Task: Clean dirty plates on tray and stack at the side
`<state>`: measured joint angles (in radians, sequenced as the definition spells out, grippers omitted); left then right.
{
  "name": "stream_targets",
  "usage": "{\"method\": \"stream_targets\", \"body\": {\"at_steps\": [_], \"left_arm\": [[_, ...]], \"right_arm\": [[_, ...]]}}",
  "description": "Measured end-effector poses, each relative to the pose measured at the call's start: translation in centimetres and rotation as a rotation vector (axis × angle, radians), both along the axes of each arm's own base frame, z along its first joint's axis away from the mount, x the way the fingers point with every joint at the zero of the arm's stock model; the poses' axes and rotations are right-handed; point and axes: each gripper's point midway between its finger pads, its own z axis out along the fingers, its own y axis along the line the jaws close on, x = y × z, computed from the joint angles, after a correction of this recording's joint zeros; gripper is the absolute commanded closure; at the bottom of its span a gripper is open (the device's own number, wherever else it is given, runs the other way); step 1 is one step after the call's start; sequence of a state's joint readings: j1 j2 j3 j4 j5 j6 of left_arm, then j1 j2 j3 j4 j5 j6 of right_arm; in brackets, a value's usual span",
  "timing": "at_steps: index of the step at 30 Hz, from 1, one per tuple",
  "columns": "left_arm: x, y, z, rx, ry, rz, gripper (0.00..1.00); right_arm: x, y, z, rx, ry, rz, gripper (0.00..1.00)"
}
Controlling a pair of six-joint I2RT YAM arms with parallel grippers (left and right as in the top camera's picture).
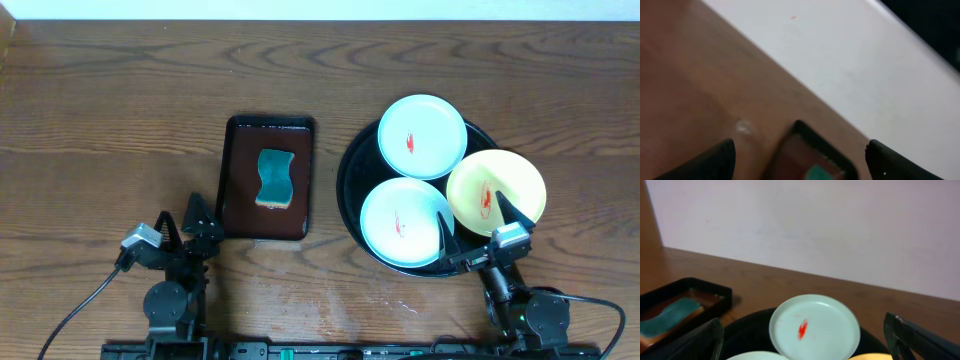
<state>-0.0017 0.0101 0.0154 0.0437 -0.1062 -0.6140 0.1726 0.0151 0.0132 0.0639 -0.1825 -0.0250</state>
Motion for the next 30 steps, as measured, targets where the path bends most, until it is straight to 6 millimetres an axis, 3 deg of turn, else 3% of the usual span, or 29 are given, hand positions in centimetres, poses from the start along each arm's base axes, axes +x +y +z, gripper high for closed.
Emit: {"method": "stream_targets", "body": {"at_steps": [4,8,11,14,18,23,30], "left_arm": [[-0.1,-0.6,1.7,0.011,-0.027,-0.038,0.16],[-0.6,-0.9,5.7,0.043,-0.008,-0.056,0.17],[-0.5,-1.0,8.5,0.063,0.072,-0.064,0.17],[0.6,-1.9,9.8,0.093,0.228,-0.124,0.16],[2.4,-3.2,9.3,0.096,0.470,-0.221,0.17],[4.6,-4.2,7.9,0.070,0.700,-0.297,0.16],[5.7,-5.6,5.1,0.015,0.827,-0.381,0.16]], "right_arm": [[-0.4,0.4,1.8,0.014,0.011,0.029,0.01],[-0.5,0.6,5.7,0.006,0.038,0.041,0.01],[0.5,0.9,7.7,-0.026,0.138,0.047,0.01],[2.1,1.3,8.1,-0.061,0.303,0.057,0.01],[4.4,2.5,7.8,-0.091,0.513,0.104,0.01],[7.2,4.6,7.2,-0.070,0.642,0.200,0.01],[7.3,6.4,3.9,-0.016,0.806,0.299,0.01]]}}
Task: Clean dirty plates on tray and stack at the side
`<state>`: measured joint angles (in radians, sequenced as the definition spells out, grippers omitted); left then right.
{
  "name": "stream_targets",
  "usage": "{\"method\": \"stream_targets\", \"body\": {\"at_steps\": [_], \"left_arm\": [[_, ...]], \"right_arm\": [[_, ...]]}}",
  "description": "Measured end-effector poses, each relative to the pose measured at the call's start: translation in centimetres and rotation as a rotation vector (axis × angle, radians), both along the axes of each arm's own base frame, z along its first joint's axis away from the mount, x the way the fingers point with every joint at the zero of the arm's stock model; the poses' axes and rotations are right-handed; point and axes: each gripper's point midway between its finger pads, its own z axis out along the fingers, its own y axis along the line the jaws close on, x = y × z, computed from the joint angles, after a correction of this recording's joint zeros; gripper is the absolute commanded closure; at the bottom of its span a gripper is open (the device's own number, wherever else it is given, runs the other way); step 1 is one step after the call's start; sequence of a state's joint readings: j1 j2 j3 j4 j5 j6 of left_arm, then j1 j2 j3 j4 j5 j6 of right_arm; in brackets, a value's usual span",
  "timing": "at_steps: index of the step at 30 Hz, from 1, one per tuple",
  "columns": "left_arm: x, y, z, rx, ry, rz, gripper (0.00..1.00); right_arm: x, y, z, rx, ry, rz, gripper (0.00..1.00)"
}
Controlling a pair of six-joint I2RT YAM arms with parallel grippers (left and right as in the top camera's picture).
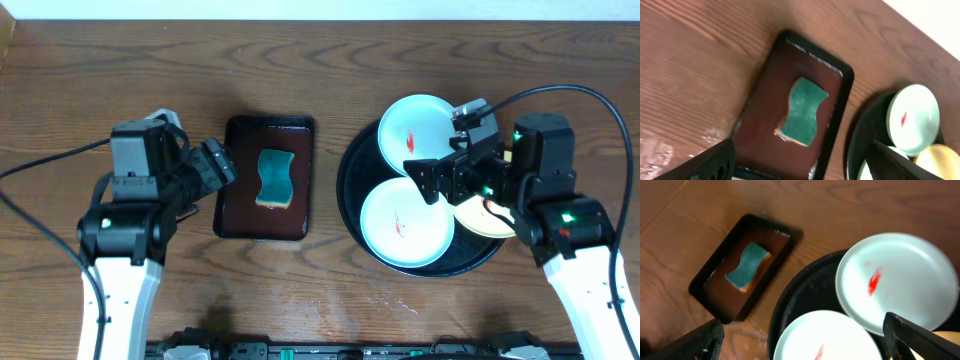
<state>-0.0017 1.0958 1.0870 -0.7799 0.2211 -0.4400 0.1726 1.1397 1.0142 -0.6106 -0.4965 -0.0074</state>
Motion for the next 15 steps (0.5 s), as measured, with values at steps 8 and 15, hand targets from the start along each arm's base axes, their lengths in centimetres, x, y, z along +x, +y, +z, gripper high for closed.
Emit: {"method": "stream_targets", "body": {"at_steps": [8,15], "left_arm": [[0.3,-2.1,-0.8,-0.021,0.026,-0.092,0.20],[0.3,-7.4,-6.6,0.147,0.191,-0.315,0.29]], "right_arm": [[0.3,-1.7,-1.8,-0.040,0.088,-0.130,0.01],[0.7,-2.4,-2.1,-0.055,0.101,-0.181,0.04]]}}
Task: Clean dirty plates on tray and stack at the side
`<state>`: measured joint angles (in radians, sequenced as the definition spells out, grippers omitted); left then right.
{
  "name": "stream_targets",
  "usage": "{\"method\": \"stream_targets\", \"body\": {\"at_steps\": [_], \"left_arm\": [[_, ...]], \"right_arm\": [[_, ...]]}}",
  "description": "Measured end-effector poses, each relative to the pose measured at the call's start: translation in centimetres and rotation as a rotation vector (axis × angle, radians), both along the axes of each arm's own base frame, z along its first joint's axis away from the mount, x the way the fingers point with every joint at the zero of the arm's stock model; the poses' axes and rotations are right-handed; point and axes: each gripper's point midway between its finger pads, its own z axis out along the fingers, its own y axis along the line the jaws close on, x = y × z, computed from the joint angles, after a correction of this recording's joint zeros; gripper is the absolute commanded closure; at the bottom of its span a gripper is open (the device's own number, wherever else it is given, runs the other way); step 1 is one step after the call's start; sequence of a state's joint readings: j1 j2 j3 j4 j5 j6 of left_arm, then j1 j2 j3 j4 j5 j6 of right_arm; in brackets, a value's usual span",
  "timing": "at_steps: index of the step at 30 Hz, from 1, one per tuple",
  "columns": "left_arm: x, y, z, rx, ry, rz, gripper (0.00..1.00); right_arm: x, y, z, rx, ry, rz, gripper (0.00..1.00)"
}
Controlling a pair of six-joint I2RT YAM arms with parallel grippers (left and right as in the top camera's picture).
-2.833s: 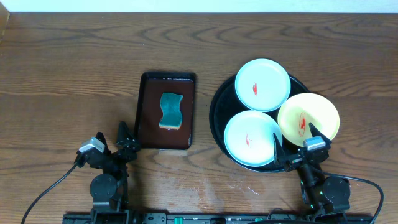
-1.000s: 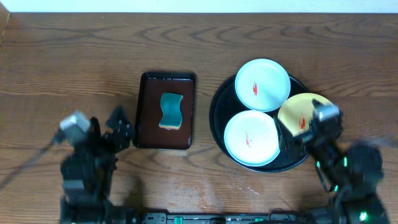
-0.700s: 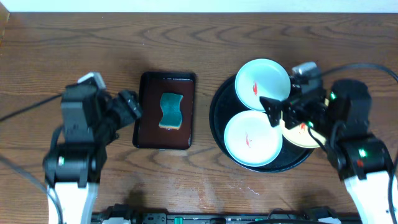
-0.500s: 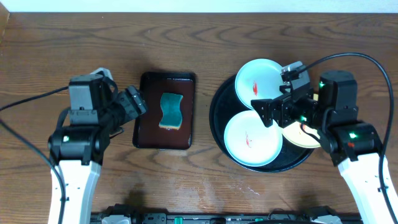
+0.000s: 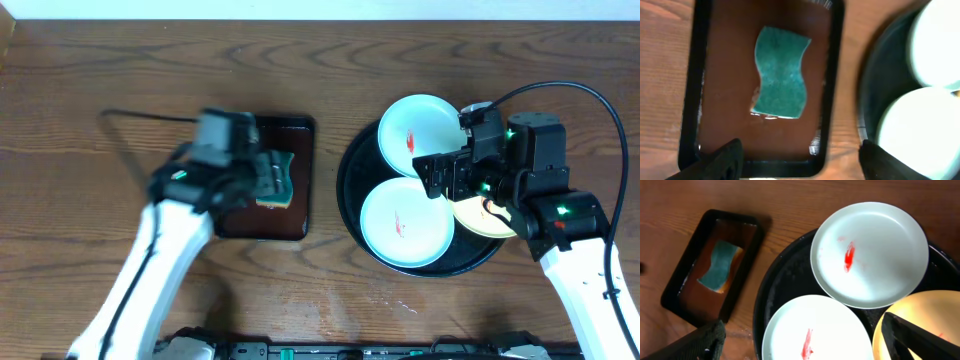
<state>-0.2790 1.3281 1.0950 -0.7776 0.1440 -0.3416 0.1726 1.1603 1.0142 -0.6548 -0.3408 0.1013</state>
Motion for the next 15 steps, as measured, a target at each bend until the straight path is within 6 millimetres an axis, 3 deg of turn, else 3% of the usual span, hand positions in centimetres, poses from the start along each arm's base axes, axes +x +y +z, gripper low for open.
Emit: {"method": "stream_targets", "body": {"at_steps": [3,7,12,15], "left_arm": [[0.4,-0.3,-3.5,0.106,0.077,-0.004,0.35],[1.3,0.7,-7.5,0.174,0.167,0.073,0.38],[3.4,0.2,-11.3,0.121,0.208,0.088,0.46],[2.9,-0.7,-13.7,0.096,0.279,0.042,0.50]], "right_arm": [[0.0,-0.1,-0.2,0.001,0.011,-0.009,0.04],[-0.4,-0.2,-0.5,0.000,0.036,-0.017,0.04],[-0.6,-0.3,-0.8,-0.002,0.051,-0.022,0.02],[-0.6,-0.3,-0.8,-0.001,0.052,-0.023,0.02]]}}
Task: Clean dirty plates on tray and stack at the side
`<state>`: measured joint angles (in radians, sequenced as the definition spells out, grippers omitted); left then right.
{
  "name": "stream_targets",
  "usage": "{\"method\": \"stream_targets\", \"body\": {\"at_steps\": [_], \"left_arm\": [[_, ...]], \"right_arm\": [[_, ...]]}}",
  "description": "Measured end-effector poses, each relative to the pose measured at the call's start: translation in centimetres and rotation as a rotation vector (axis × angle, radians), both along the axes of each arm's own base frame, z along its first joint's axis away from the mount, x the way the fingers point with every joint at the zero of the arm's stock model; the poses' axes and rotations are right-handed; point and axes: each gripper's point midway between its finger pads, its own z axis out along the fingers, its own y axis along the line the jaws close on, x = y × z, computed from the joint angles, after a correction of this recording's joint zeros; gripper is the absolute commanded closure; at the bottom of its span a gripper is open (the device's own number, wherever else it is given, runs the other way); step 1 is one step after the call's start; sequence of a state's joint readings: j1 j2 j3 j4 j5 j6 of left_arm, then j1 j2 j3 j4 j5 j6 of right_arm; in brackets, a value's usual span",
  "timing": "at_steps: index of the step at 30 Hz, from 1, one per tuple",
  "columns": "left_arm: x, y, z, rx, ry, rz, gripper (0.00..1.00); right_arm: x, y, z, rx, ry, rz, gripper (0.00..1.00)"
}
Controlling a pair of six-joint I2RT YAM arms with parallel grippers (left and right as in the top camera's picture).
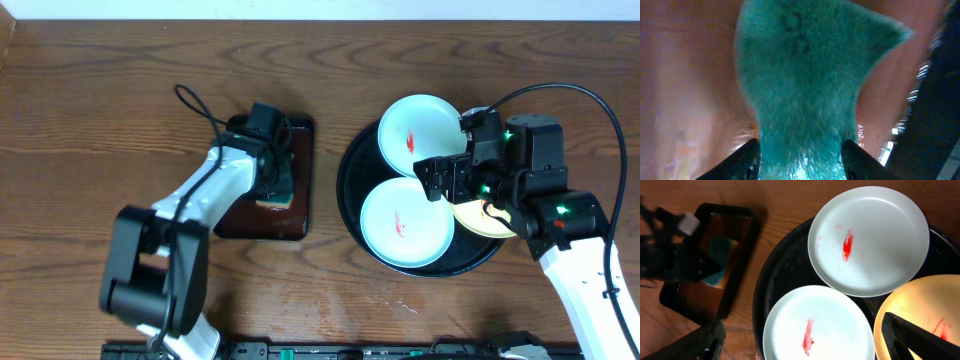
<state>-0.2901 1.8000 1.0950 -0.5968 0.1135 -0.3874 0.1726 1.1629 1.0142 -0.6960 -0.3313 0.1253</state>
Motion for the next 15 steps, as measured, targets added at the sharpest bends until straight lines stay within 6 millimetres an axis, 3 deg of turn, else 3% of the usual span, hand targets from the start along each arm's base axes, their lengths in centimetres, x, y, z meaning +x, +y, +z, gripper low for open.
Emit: {"method": "stream_targets", "body": {"at_steps": [1,4,11,12,15], "left_arm": [[-0.1,-0.2,-0.6,-0.005,0.016,-0.011,0.56],[0.0,-0.6,-1.2,-0.016,0.035,-0.031,0.92],[0.0,-0.9,-1.0,-0.038,0.047,-0.050,0.91],[-0.2,-0.7,-0.9,-0.036,0.060,-0.045,0.78],[-0.9,0.4,-0.3,-0.021,0.094,-0.025,0.67]], "right_arm": [[0.0,0.0,0.0,0.000,0.000,0.000,0.02],[0.0,0.0,0.0,0.000,0.000,0.000,0.02],[0.0,0.0,0.0,0.001,0.001,0.000,0.01],[0.0,0.0,0.0,0.000,0.001,0.000,0.01],[0.0,0.0,0.0,0.000,0.000,0.000,0.02]]}}
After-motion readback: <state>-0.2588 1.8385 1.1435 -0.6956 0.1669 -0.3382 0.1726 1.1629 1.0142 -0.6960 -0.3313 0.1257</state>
